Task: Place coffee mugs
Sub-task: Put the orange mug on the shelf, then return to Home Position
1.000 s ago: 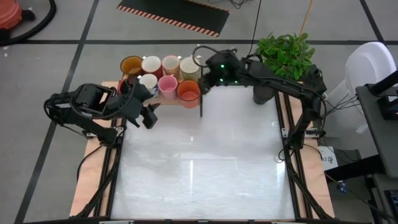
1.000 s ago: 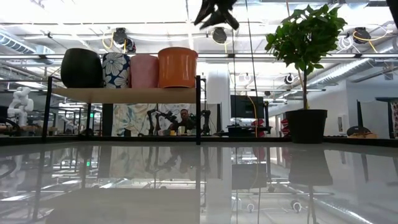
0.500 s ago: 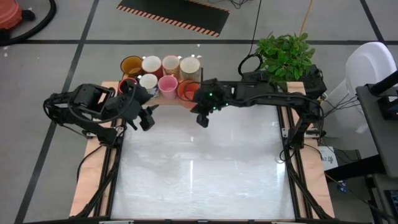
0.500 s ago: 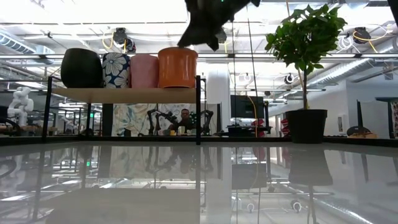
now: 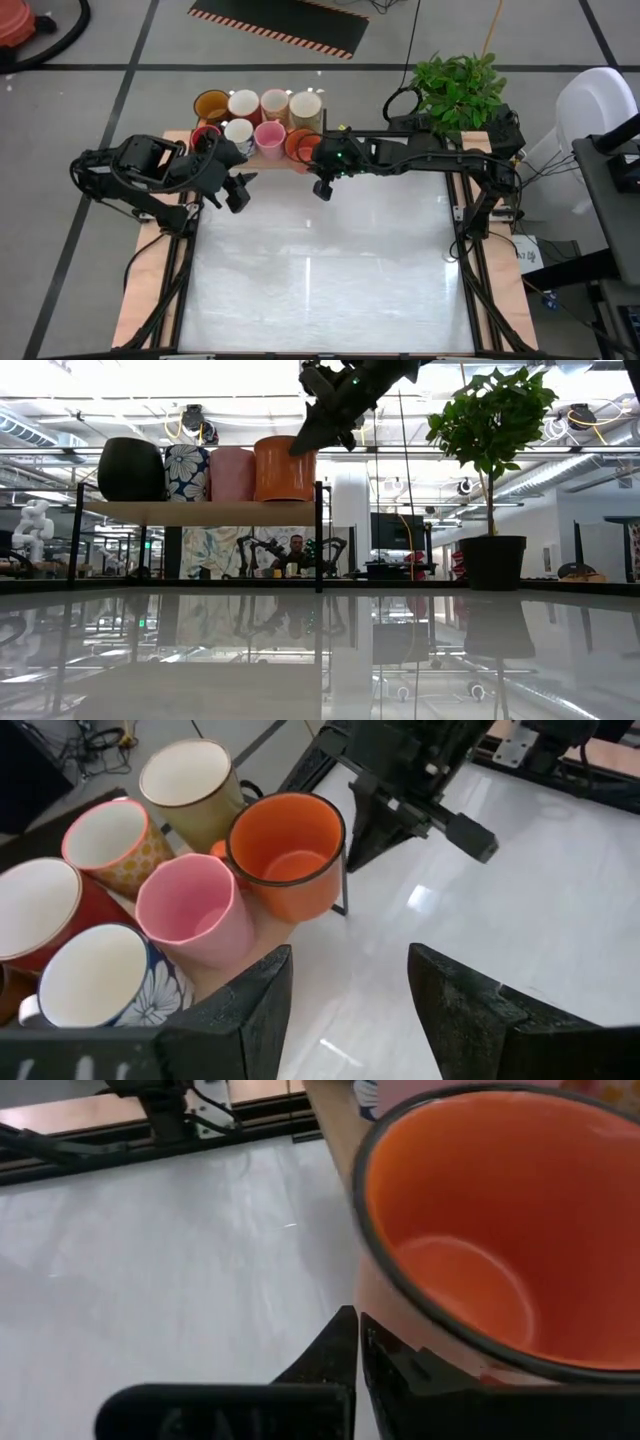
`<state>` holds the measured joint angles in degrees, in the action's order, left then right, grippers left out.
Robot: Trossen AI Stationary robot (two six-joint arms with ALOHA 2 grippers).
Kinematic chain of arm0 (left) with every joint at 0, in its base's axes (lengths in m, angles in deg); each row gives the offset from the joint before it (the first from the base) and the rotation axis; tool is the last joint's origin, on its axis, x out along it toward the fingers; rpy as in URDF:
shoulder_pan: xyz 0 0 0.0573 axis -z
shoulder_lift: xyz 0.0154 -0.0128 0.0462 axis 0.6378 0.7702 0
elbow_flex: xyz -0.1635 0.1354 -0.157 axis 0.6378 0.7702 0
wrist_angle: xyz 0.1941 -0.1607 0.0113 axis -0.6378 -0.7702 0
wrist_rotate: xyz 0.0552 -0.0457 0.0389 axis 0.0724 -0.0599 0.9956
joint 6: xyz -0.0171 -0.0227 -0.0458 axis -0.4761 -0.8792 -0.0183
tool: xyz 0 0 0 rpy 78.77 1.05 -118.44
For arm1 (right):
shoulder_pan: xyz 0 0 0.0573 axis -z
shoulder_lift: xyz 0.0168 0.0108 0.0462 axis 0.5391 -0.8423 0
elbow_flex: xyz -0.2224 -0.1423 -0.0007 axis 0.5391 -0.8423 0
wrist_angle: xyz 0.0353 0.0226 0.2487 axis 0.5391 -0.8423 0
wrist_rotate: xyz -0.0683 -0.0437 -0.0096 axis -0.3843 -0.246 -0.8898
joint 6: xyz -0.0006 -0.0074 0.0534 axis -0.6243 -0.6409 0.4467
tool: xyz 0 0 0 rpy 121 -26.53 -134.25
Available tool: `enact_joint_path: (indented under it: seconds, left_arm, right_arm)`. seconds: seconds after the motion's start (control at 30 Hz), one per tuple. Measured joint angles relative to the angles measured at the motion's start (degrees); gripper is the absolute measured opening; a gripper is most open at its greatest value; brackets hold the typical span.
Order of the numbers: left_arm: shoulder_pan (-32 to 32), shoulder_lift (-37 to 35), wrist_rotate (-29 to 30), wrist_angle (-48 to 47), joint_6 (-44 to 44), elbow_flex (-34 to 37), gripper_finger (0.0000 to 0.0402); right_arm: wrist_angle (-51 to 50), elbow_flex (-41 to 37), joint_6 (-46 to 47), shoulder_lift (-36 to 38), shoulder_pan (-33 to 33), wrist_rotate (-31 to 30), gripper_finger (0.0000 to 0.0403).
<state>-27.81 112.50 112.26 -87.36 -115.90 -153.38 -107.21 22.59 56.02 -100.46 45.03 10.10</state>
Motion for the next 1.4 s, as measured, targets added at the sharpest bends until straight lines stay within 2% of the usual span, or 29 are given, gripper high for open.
enact_joint_path:
  seconds: [0.2, 1.0, 1.1, 1.3, 1.4]
  left_arm:
    - [0.00, 0.00, -0.29, -0.01, -0.21, 0.00, 0.0204]
    - [-1.46, 0.32, -0.25, 0.63, 1.00, 0.00, 0.0204]
    - [-2.19, 0.54, -0.25, -0.94, 2.97, 0.00, 0.0204]
    - [-2.94, 0.30, -0.27, -5.83, -8.24, 0.00, 0.0204]
    - [-1.81, -0.71, -0.11, -5.55, -4.91, 0.00, 0.0193]
  right_arm:
    - [0.36, 0.00, -0.70, 0.00, 1.12, -1.66, 0.0001]
    - [3.64, -0.01, -0.86, 0.24, 3.26, -1.06, 0.0000]
    - [3.06, -0.06, -0.75, 2.40, 3.05, 1.06, 0.0000]
    - [-0.44, -0.04, -1.73, 10.52, 2.97, 7.13, 0.0000]
    - [-2.75, -0.04, -2.38, 15.22, 3.65, 7.67, 0.0000]
